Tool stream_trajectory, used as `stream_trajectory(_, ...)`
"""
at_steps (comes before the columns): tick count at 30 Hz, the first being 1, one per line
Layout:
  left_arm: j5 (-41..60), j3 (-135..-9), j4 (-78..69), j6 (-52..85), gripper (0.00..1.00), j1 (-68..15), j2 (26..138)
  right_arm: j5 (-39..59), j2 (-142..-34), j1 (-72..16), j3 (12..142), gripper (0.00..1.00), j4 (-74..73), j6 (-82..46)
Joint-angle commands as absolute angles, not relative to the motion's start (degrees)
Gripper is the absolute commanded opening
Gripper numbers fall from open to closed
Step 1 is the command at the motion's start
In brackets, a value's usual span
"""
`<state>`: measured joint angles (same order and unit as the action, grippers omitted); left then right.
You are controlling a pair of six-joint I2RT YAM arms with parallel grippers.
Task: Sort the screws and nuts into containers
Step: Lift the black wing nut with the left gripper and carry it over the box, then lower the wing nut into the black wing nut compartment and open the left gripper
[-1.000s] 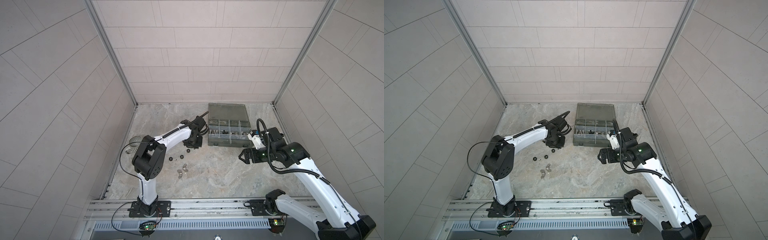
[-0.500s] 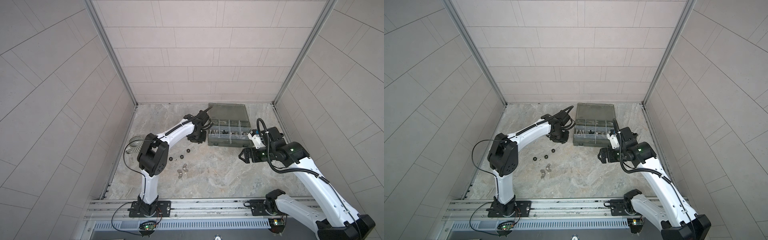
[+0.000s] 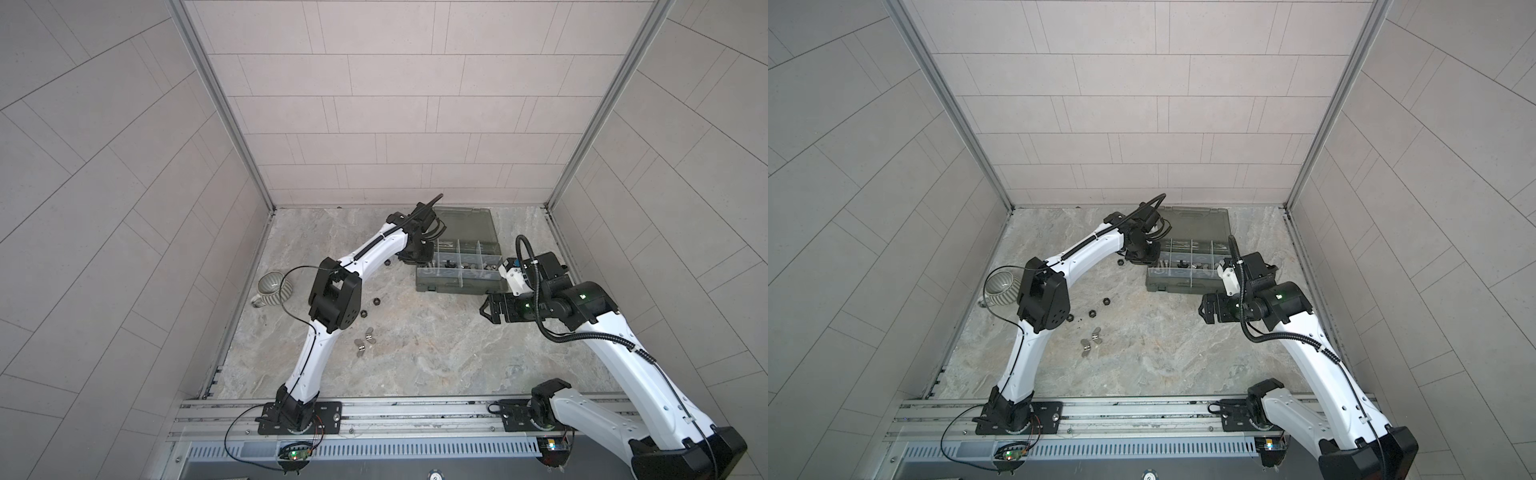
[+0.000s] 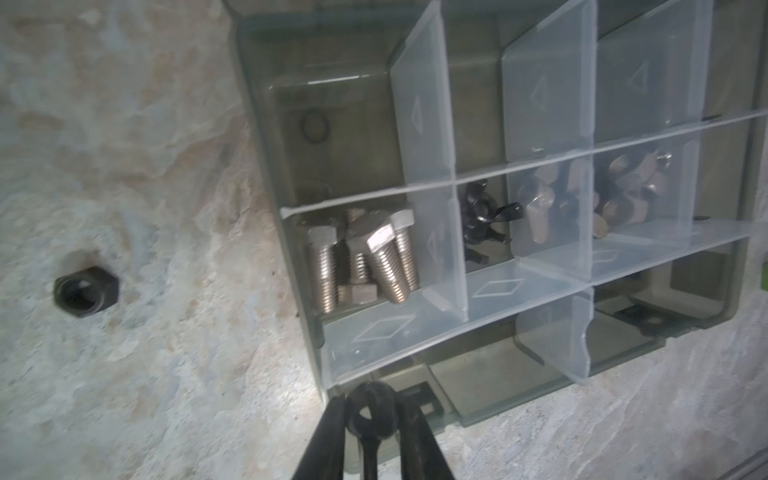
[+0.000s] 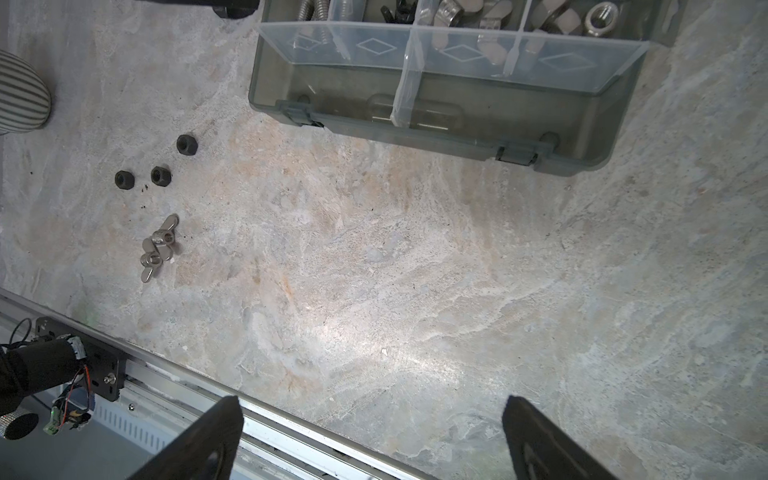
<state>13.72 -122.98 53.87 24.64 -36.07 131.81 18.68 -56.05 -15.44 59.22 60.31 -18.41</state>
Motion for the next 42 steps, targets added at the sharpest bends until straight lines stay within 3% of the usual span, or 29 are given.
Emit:
stream_trajectory(1,17.16,-128.89,54.51,25.34,0.19,-36.74,135.15,17.22,-56.18,-14.69,60.79,0.99,62.27,-17.9)
stream_trajectory(8,20.77,-137.75,52.81,27.53,0.2,-37.19,141.37,15.49,-57.46,-13.08,63.01,0.99,64.94,-16.28)
stream_trajectory(42,25.31,-137.21,46.63,30.17,0.23,-38.69,144.83,14.33,-58.73,-9.31,64.57,0.99,66.96,-14.94)
